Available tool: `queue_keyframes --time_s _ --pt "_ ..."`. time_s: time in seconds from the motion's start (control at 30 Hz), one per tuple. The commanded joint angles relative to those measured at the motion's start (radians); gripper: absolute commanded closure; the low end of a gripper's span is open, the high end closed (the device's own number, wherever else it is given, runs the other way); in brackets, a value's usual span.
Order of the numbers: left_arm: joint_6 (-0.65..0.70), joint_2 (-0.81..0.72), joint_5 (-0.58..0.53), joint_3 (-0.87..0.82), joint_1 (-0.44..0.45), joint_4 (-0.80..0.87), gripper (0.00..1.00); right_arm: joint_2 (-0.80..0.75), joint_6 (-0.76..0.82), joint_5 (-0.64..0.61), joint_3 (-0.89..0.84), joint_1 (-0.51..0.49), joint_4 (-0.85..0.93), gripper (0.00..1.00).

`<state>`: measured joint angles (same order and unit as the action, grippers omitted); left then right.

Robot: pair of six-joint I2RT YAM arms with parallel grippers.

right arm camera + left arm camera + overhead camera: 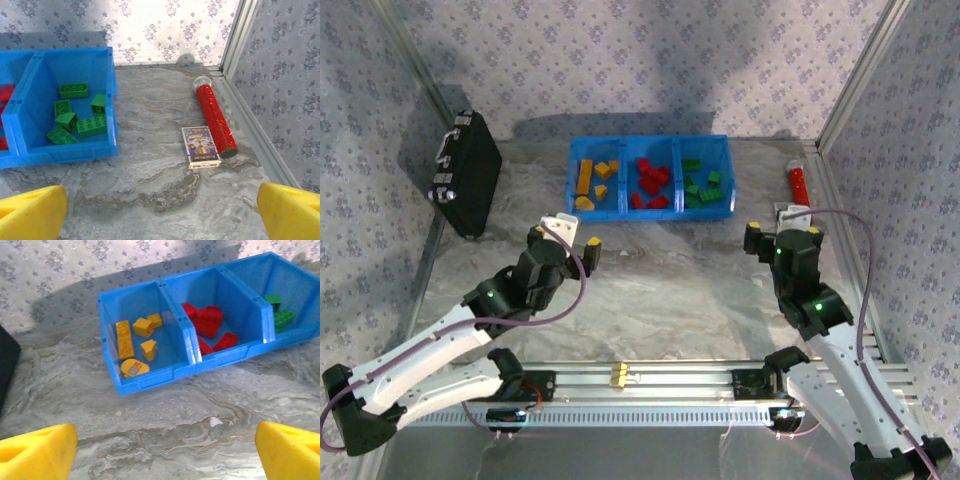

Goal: Sort the legos into containers by color
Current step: Reset both arms

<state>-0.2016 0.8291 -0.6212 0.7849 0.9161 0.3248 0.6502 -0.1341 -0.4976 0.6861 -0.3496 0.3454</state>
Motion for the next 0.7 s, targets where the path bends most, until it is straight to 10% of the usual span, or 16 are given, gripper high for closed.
queue_keyframes --time_s 0.0,0.67 --pt "0.024 -0.022 -0.085 -0.025 -0.008 -0.020 0.07 -0.037 -0.003 -0.052 -0.034 -0.005 -0.018 0.01" --pt "0.068 -0.117 -0.224 -0.161 -0.034 -0.073 0.00 -0.229 -0.046 -0.138 -0.196 -0.006 0.015 0.01"
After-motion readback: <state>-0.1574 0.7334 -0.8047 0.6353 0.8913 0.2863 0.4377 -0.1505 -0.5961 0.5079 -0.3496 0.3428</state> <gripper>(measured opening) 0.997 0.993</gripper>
